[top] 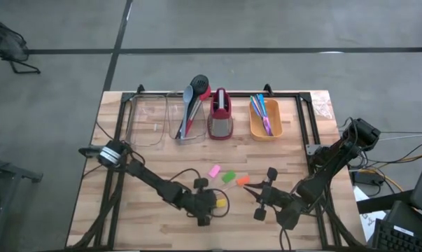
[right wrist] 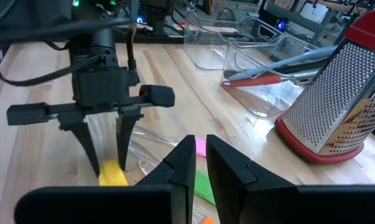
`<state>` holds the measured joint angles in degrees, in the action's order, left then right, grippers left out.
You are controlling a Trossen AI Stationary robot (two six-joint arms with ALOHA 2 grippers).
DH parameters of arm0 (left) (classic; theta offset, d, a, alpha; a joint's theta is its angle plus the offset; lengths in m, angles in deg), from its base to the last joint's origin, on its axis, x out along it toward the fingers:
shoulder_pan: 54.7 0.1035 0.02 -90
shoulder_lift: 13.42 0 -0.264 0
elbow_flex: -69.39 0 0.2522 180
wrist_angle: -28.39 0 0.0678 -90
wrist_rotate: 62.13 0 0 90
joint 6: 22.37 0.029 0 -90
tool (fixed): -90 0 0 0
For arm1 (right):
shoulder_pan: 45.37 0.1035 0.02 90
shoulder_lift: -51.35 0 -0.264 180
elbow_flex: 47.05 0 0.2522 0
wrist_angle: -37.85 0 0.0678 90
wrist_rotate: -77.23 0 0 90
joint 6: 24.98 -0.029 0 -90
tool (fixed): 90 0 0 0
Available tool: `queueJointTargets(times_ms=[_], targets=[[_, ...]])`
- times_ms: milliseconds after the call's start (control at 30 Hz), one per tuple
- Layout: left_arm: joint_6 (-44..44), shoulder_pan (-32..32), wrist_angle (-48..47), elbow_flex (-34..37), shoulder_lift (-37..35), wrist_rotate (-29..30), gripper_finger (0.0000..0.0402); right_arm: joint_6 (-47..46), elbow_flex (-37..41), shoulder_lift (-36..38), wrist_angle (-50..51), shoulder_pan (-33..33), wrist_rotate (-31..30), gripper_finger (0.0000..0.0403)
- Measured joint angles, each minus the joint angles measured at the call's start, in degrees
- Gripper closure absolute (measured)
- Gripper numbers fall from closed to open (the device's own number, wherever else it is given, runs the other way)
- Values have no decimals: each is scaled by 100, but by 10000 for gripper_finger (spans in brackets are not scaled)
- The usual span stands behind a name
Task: Pick & Place Kitchen Items
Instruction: Put the yellow spatula into the left transparent bin
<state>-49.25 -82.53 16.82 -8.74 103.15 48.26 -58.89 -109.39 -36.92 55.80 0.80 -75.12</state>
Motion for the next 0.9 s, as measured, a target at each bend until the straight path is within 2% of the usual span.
queueJointTargets(times_ms=[167, 400, 567, 700, 900], targets=[[153, 7, 130, 74, 11, 0, 335, 0, 0, 0, 0, 0, 0, 354], [340, 15, 131, 88, 24, -5, 395, 0, 0, 0, 0, 0, 0, 338], [361, 25, 123, 60, 26, -156, 396, 0, 0, -2, 2, 5, -2, 329], [361, 7, 99, 13, -51, -50, 395, 0, 0, -2, 2, 4, -2, 323], [70, -120, 3, 18, -371, -31, 372, 0, 0, -2, 2, 4, -2, 316]])
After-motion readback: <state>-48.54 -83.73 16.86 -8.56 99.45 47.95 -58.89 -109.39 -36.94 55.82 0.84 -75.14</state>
